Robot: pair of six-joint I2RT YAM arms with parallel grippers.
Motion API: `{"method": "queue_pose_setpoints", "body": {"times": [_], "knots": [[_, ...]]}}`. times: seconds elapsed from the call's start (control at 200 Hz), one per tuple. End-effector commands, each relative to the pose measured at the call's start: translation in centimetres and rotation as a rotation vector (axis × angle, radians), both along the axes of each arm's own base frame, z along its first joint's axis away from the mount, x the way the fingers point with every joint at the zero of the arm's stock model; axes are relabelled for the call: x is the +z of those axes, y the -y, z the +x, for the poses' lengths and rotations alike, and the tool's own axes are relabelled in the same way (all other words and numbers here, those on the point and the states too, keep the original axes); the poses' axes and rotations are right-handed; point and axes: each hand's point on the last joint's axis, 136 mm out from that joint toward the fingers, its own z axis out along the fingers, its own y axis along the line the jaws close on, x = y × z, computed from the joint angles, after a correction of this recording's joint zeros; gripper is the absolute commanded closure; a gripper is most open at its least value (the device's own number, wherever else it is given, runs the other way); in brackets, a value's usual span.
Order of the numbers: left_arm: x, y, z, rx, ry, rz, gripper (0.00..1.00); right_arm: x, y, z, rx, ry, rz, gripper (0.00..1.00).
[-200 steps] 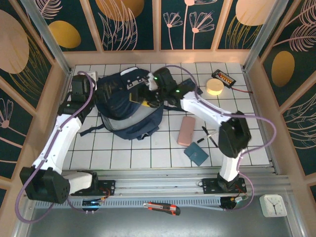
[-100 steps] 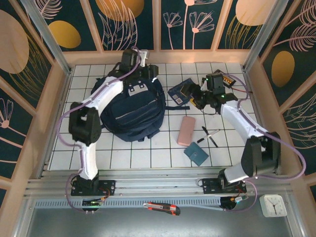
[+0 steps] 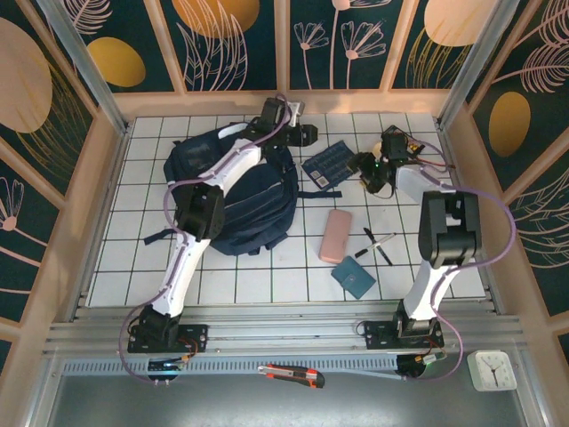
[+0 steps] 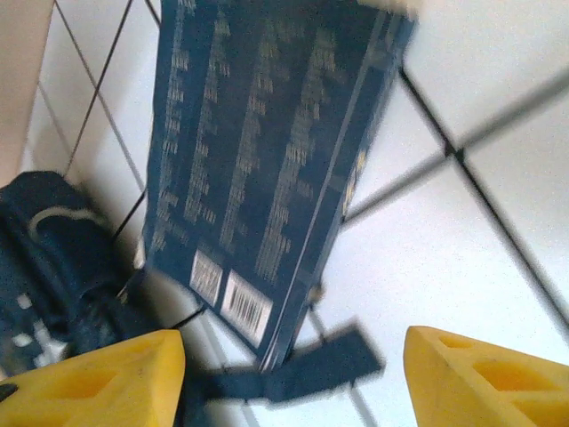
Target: Pack the student bag
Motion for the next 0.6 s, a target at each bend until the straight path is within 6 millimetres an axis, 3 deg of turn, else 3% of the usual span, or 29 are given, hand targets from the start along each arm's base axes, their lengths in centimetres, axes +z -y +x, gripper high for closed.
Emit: {"method": "queue_pose_setpoints", "body": {"times": [0.0, 0.285, 0.596], "knots": [[-0.3, 0.1, 1.2, 0.056, -0.037, -0.006, 0.44, -0.1, 1.4, 3.1, 0.085, 0.072, -0.167, 0.33], [-5.5, -0.1, 0.8, 0.067, -0.128, 0.057, 0.43, -2.8, 2.2, 7.8, 0.114, 0.089, -0.255, 0.32], [-7.9, -0.4, 0.0, 0.068, -0.188, 0.09, 0.43, -4.4, 2.7, 10.3, 0.153, 0.1, -0.335, 0.31]]}}
